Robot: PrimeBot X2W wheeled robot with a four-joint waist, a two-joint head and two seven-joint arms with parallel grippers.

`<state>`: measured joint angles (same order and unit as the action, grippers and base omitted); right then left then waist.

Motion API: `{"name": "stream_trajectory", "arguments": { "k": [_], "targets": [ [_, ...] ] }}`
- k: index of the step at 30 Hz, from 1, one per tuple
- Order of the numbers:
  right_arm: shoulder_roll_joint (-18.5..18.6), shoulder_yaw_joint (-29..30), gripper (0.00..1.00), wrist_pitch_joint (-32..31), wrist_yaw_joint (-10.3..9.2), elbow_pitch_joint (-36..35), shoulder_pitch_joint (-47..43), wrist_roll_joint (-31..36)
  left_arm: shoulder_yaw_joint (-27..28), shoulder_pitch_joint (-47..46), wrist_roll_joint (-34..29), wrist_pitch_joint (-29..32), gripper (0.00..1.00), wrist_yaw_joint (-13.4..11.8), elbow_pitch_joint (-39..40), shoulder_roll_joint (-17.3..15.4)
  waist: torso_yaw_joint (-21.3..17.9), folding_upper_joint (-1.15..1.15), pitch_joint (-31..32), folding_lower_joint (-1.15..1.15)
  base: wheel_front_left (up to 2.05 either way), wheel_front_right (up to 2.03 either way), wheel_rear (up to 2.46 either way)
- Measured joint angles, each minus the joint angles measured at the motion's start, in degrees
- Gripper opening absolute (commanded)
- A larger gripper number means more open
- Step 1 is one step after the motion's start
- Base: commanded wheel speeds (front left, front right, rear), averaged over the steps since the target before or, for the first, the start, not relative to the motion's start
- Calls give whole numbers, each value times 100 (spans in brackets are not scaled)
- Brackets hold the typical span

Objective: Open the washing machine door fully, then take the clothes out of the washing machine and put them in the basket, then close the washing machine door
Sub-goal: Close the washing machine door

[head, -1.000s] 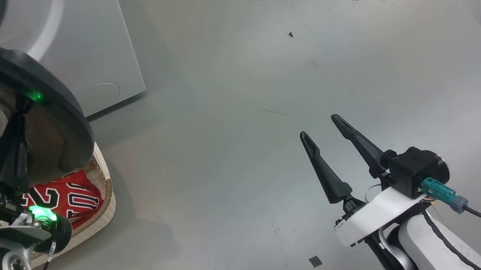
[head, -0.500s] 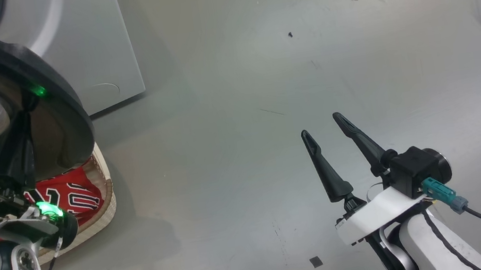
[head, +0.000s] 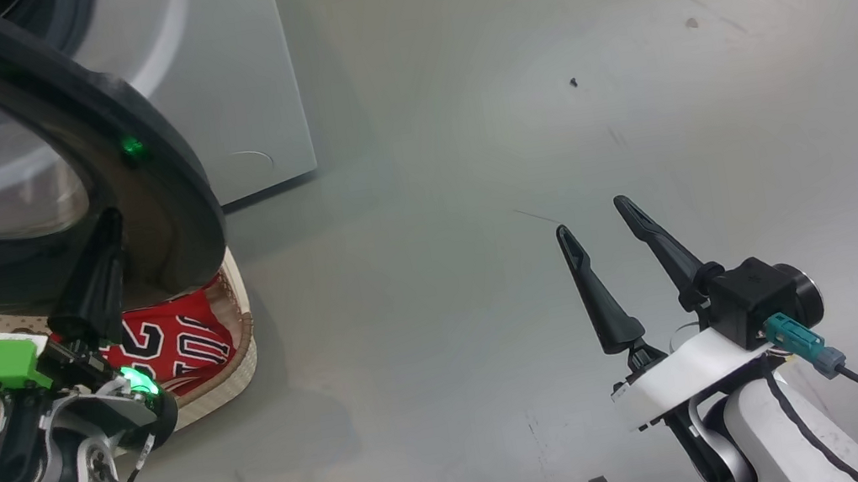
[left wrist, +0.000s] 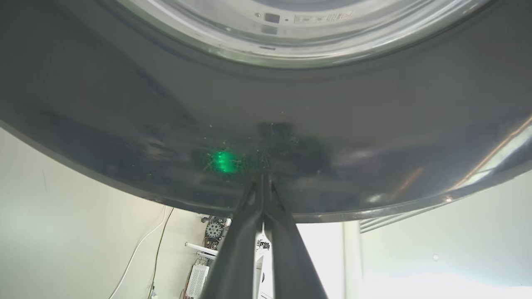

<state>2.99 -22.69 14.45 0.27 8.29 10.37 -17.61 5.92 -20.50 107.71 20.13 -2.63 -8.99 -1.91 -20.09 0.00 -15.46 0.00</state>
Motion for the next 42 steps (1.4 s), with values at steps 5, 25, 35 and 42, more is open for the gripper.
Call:
{"name": "stream_trajectory", "arguments": {
  "k": [5, 25, 35, 42],
  "targets": [
    [2, 101, 100, 0, 9, 26, -15, 54, -261, 155, -567, 45, 0, 178, -146, -103, 303, 0, 148, 0, 0, 0, 0],
    [145, 586, 100, 0, 18, -3, -190, 79, -1340, 671, -4091, -1054, 0, 881, 25, -1308, 1430, 0, 662, 0, 0, 0, 0],
    [152, 658, 100, 0, 44, -64, -284, 123, -1488, 938, -5498, -2206, 0, 900, 169, -1536, 1804, 0, 893, 0, 0, 0, 0],
    [144, 648, 100, 0, 114, -68, -356, 158, -1566, 1242, -6144, -2824, 0, 870, 181, -1545, 1928, 0, 987, 0, 0, 0, 0]
  ]
}}
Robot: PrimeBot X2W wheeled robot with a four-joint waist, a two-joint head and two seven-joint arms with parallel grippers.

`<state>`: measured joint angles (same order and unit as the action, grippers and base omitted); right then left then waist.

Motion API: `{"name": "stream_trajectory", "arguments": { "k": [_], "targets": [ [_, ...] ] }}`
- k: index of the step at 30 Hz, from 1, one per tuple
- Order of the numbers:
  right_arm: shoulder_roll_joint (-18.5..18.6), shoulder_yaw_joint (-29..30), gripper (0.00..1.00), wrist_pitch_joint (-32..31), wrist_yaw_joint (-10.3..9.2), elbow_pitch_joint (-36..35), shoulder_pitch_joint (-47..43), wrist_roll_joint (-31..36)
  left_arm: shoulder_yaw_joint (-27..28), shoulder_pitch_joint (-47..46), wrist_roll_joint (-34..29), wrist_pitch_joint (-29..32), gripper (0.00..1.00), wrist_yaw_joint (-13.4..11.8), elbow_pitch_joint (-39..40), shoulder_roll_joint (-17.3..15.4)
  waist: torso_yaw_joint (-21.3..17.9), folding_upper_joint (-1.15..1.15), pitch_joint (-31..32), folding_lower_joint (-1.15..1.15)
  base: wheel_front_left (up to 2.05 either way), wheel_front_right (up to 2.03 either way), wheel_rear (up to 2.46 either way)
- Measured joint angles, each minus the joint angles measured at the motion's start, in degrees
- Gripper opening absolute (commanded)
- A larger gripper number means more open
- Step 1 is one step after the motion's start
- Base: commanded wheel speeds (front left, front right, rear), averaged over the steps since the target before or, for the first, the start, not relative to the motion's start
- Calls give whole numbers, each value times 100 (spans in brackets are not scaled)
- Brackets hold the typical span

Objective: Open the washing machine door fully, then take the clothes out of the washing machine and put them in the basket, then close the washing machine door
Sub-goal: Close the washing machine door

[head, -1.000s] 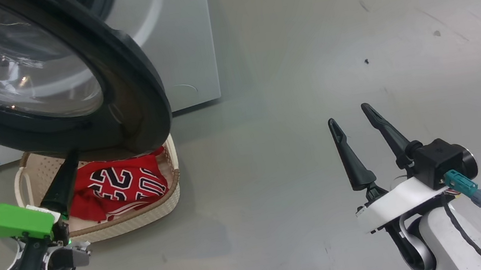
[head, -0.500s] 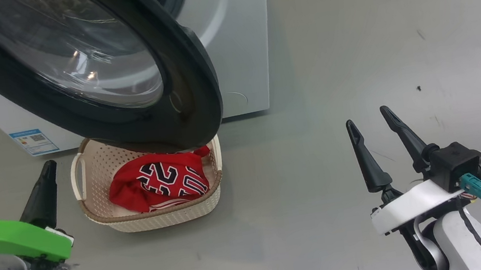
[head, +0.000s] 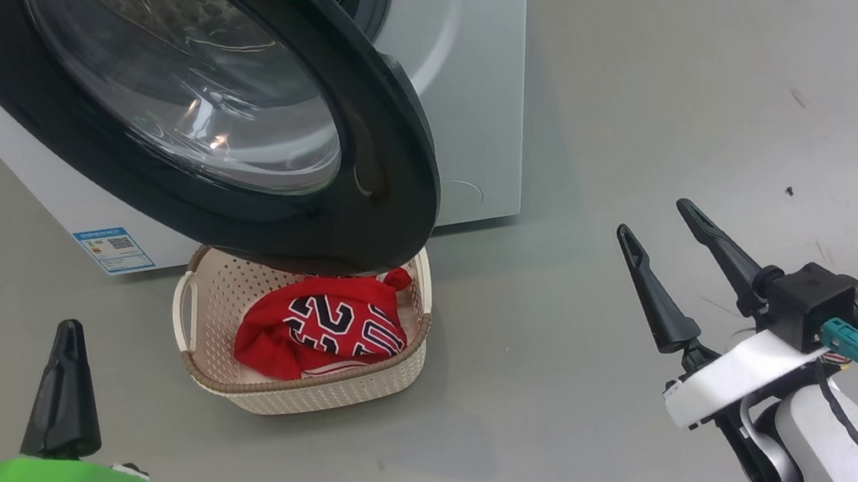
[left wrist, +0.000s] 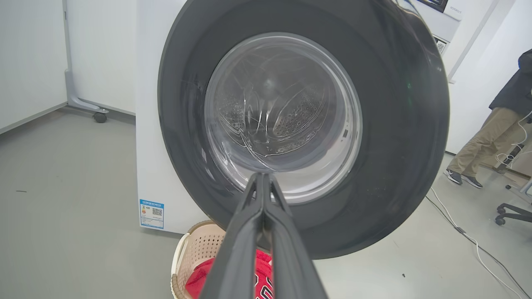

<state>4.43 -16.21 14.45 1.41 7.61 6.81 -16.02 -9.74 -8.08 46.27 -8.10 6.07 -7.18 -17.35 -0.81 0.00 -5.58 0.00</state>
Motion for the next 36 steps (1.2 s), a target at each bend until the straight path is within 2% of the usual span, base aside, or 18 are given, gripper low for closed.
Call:
{"name": "stream_trajectory", "arguments": {
  "k": [6, 7, 8, 9, 21, 36],
  "targets": [
    [-5, 4, 100, 0, 27, -8, -3, 5, -159, 142, -364, -356, 0, -81, -4, 10, 42, 0, 23, 0, 0, 0, 0],
    [-7, 8, 100, 0, 29, -8, -5, 7, -172, 164, -383, -401, 36, -114, -5, 25, 50, 0, 26, 0, 0, 0, 0],
    [-8, 12, 100, 0, 29, -8, -10, 7, -190, 182, -453, -425, 87, -144, -15, 34, 58, 0, 29, 0, 0, 0, 0],
    [-9, 16, 100, 0, 29, -9, -18, 8, -205, 201, -535, -441, 100, -181, -23, 37, 66, 0, 31, 0, 0, 0, 0],
    [-41, 33, 100, 0, 51, -8, -44, 55, -364, 341, -881, -516, 100, -330, -129, 177, 139, 0, 41, 0, 0, 0, 0],
    [-64, 34, 100, 0, 104, 25, -71, 63, -353, 409, -1127, -613, 100, -377, -129, 250, 162, 0, 118, 0, 0, 0, 0]
  ]
}}
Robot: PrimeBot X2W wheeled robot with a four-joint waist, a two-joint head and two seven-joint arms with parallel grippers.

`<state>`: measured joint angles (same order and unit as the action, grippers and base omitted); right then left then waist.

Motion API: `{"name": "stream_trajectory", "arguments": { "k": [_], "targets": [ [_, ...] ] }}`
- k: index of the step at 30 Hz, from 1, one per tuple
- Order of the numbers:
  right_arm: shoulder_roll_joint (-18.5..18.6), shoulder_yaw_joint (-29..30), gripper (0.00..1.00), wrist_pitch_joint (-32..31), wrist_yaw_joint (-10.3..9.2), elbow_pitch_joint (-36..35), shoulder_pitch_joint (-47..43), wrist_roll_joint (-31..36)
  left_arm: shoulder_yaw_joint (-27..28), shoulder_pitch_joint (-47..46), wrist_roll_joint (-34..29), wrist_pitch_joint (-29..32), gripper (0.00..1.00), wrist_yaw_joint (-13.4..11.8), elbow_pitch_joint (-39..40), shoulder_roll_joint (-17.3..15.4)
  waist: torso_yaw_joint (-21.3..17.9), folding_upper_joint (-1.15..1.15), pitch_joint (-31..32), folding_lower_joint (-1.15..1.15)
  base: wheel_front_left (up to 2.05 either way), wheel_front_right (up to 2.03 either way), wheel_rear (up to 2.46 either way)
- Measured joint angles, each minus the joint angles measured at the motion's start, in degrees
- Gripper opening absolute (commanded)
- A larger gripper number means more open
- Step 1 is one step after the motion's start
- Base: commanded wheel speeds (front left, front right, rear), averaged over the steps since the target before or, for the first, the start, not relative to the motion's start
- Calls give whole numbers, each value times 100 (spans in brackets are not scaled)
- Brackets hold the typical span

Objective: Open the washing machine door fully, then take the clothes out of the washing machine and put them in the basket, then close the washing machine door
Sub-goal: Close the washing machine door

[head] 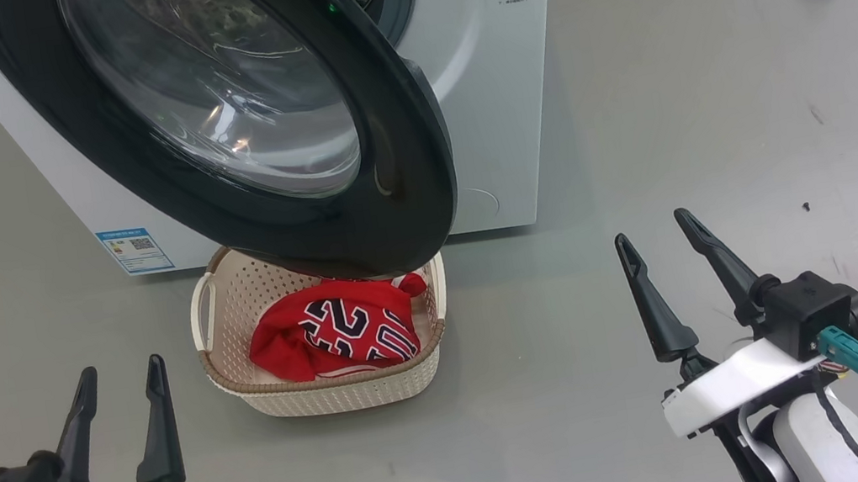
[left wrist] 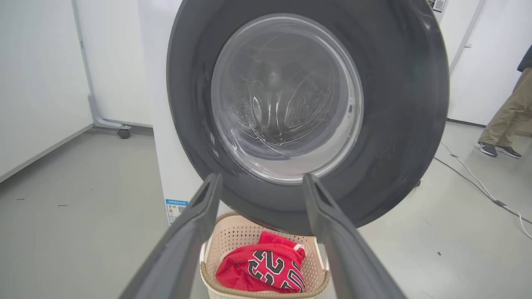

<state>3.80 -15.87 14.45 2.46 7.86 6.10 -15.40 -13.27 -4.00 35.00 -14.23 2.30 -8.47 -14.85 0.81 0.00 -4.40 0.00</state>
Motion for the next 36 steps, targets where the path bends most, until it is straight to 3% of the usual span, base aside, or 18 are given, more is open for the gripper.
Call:
{"name": "stream_trajectory", "arguments": {
  "k": [36],
  "targets": [
    [-26, 19, 100, 0, 51, 18, -72, 92, 113, 76, -283, -3, 100, 1, 73, 210, -44, 0, -86, 0, 0, 0, 0]
  ]
}}
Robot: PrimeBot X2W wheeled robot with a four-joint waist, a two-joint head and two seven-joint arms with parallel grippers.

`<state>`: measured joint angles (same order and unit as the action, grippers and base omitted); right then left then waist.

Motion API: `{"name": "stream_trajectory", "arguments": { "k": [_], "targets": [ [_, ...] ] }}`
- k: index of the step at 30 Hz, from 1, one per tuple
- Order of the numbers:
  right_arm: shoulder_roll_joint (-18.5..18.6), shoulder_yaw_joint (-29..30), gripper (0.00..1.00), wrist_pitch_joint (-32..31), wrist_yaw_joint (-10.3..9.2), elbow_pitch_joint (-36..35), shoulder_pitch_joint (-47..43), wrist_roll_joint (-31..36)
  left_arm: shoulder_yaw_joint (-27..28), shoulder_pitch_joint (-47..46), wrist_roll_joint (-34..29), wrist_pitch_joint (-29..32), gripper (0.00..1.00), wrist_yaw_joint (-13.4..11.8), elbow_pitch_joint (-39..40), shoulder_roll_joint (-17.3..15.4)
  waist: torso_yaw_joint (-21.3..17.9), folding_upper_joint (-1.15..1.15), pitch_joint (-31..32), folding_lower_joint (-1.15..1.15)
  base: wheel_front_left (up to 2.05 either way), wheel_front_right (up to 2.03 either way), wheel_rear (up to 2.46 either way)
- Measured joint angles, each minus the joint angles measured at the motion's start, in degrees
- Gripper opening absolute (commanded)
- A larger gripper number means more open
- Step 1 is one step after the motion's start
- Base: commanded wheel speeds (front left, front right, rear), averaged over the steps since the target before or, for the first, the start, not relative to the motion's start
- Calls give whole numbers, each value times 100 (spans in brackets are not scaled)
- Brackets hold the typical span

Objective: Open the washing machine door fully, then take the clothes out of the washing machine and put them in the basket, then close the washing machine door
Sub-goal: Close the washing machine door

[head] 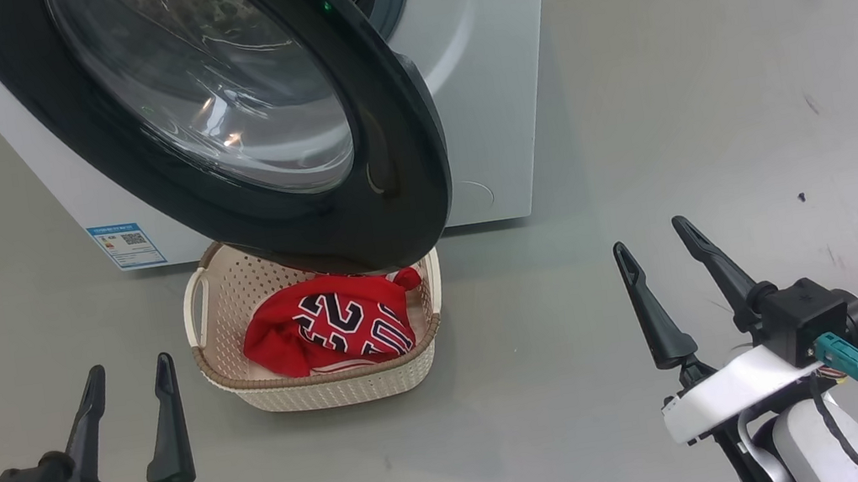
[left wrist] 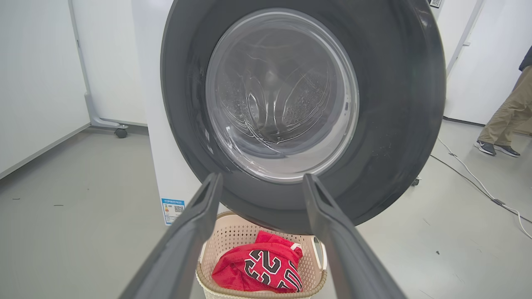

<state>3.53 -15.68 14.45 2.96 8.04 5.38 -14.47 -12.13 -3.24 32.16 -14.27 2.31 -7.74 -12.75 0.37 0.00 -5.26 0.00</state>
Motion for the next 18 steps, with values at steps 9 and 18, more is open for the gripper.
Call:
{"name": "stream_trajectory", "arguments": {
  "k": [9, 18],
  "targets": [
    [-3, 37, 68, 0, 0, -37, 3, 9, 37, 0, -77, -1, 100, 13, 65, 64, 2, 0, -77, 0, 0, 0, 0],
    [47, -82, 0, 0, 112, -214, 172, 192, 5, -23, -158, -1, 100, 86, 143, 124, 66, 0, -311, 0, 0, 0, 0]
  ]
}}
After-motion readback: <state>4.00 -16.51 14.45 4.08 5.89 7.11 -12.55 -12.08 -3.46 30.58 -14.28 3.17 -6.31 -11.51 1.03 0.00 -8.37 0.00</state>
